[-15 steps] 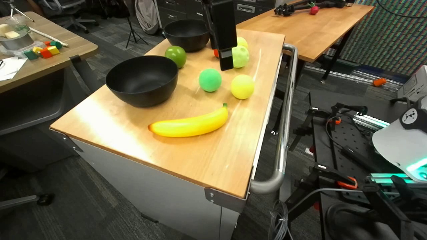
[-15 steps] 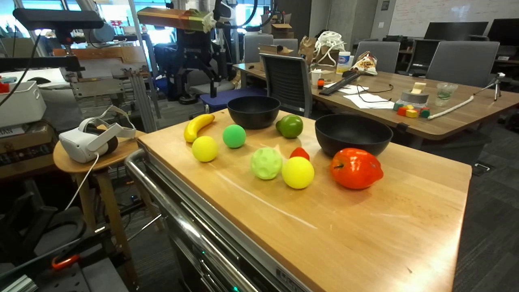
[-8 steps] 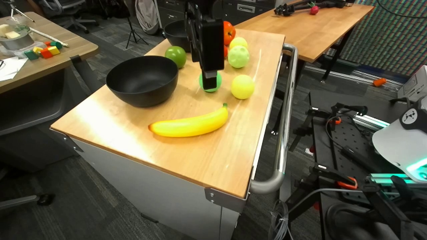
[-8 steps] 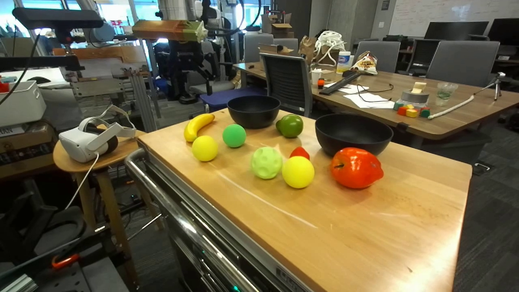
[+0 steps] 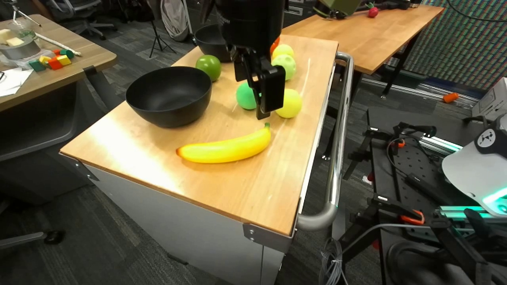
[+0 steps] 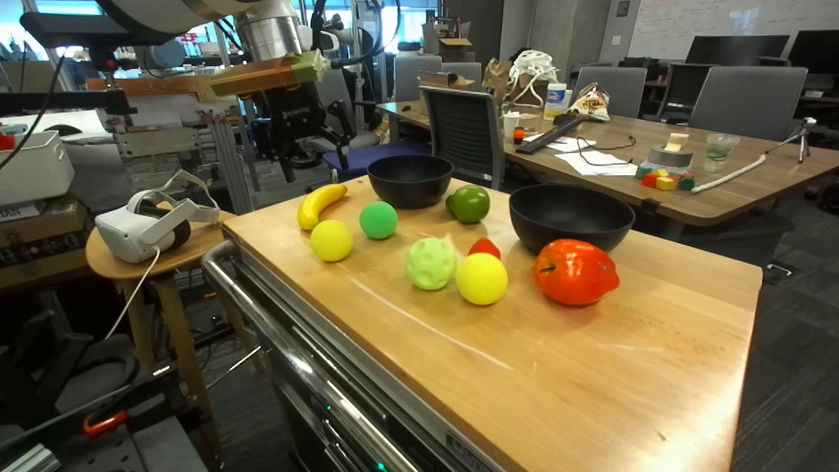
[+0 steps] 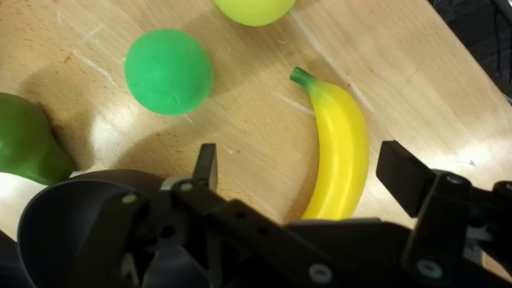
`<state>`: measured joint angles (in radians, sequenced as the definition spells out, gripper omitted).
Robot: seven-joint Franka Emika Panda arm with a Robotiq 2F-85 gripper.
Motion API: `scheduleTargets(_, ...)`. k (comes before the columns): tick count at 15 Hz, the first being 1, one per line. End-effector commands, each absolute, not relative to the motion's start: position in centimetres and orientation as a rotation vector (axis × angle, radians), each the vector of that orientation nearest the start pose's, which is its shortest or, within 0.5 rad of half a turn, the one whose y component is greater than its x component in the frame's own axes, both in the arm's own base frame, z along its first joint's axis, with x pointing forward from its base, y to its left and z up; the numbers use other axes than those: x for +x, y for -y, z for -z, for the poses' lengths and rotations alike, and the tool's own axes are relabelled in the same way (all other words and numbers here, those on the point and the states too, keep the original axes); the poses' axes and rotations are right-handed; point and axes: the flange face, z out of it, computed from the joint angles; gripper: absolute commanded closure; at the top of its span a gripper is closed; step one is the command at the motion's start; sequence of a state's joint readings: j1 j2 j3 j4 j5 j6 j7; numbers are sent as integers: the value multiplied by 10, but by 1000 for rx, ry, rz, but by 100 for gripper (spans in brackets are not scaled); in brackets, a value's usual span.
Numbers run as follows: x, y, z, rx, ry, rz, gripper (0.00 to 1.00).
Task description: Put the fruits in the bowls one by one then move the apple to the left
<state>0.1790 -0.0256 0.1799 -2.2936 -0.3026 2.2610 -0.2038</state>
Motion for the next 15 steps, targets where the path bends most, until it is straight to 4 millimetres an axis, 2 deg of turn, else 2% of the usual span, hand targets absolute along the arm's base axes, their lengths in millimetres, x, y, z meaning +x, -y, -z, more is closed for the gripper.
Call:
scheduleTargets(1, 481, -181, -347, -3037, 1284, -42, 0)
scheduleTargets(3, 483, -182, -333, -2905, 1255, -76, 0)
scheduleTargets(7, 482, -179, -308, -2861, 1184, -146, 0)
scheduleTargets(8, 482, -179, -305, -2878, 1189, -146, 25)
scheduleTargets(9, 482, -180, -303, -2892, 1202, -148, 26)
scheduleTargets(10, 481, -182, -301, -2902, 1218, -143, 32)
scheduleTargets(15, 482, -185, -296, -2932, 1289, -145, 73)
